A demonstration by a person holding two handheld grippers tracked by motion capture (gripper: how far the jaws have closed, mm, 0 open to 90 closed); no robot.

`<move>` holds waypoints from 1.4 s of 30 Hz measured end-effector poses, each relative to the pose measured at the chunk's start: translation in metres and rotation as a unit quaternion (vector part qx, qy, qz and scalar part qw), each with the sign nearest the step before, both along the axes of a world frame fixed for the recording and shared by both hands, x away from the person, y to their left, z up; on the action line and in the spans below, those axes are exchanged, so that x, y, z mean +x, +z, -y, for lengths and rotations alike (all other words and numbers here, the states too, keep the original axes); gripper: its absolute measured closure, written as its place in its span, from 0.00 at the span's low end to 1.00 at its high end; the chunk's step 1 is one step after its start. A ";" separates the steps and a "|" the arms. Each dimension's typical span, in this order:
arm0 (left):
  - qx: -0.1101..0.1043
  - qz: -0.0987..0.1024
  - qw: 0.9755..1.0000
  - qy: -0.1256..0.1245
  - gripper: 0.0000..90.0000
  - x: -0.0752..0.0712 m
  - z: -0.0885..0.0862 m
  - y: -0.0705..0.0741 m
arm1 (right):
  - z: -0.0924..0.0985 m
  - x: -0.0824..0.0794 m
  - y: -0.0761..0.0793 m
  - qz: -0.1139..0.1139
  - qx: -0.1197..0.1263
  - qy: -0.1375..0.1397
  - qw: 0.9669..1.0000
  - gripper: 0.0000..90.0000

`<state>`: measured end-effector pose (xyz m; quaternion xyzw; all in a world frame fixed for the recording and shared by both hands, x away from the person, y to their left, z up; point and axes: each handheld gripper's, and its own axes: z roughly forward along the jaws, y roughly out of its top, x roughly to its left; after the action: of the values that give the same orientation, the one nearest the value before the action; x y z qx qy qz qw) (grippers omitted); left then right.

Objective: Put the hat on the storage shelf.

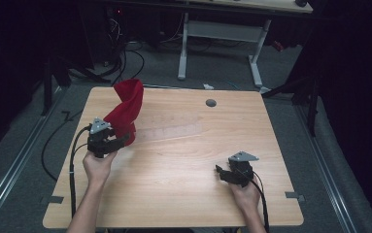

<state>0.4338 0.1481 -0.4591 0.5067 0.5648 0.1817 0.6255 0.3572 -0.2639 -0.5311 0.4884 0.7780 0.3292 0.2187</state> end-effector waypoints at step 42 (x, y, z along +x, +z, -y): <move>0.012 0.008 1.000 0.004 0.44 -0.047 -0.012 0.008 | 0.000 0.000 0.000 0.000 -0.001 0.001 1.000 0.41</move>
<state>0.3870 0.1602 -0.4508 0.5105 0.5594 0.1953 0.6231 0.3572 -0.2635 -0.5311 0.4873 0.7787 0.3291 0.2187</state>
